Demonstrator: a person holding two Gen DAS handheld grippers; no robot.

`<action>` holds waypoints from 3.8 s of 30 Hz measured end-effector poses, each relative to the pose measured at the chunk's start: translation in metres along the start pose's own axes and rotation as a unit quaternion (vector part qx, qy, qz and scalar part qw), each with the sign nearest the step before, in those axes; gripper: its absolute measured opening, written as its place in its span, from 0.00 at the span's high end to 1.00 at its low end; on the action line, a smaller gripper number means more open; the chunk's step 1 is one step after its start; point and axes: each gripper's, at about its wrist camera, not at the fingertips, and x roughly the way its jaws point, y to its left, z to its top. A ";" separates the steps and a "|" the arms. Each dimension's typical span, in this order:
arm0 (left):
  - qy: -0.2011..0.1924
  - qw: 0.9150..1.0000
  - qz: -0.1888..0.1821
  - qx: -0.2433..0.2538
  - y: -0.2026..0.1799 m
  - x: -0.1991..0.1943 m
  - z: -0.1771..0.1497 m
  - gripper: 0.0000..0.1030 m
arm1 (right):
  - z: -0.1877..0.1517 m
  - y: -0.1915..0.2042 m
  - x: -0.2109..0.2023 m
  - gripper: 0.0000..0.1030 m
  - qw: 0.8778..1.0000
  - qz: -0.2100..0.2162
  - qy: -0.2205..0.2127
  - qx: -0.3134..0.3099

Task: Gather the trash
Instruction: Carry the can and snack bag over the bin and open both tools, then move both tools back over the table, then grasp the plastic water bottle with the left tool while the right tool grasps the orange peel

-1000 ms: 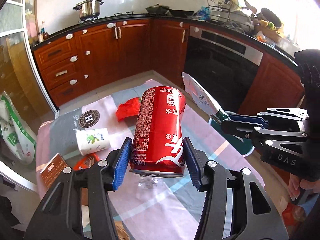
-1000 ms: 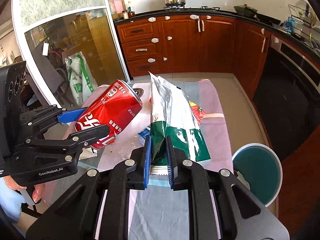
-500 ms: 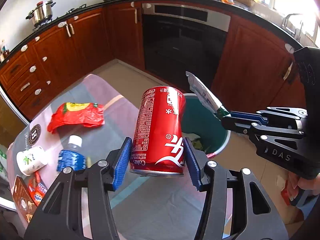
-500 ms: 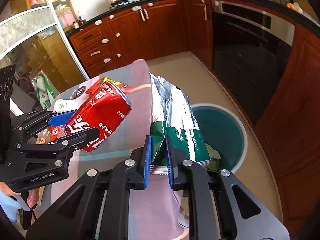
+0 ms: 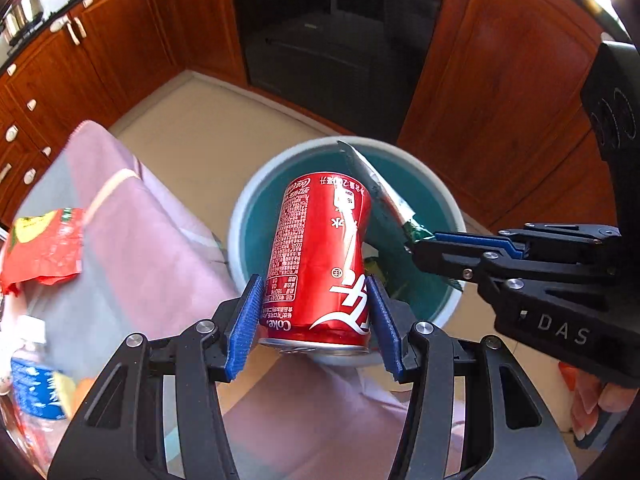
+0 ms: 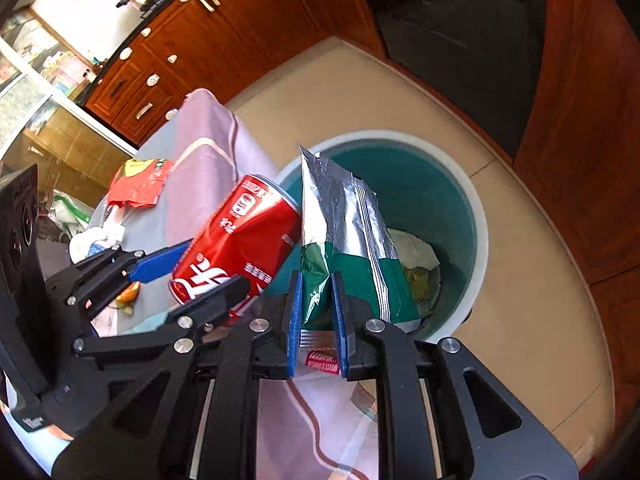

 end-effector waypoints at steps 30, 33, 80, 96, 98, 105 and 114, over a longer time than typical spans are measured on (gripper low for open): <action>-0.028 0.999 0.011 -0.031 0.025 -0.054 -0.031 0.23 | -0.006 0.039 -0.038 0.17 0.995 -0.082 -0.036 -0.038; -0.035 0.998 0.018 -0.042 0.040 -0.074 -0.043 0.22 | -0.011 0.059 -0.047 0.17 0.995 -0.074 -0.042 -0.054; -0.042 0.983 0.058 -0.170 0.237 -0.097 -0.171 0.36 | -0.047 0.264 0.083 0.39 0.976 -0.007 0.048 -0.214; -0.037 0.983 0.054 -0.170 0.241 -0.095 -0.177 0.35 | -0.045 0.247 0.090 0.55 0.974 -0.046 0.040 -0.219; -0.037 0.983 0.056 -0.170 0.240 -0.094 -0.174 0.35 | -0.043 0.245 0.093 0.57 0.976 -0.044 0.039 -0.210; -0.045 0.983 0.060 -0.167 0.236 -0.094 -0.173 0.36 | -0.039 0.253 0.099 0.60 0.976 -0.036 0.029 -0.214; -0.061 0.982 0.083 -0.161 0.228 -0.110 -0.175 0.37 | -0.040 0.245 0.075 0.96 0.979 -0.016 0.009 -0.204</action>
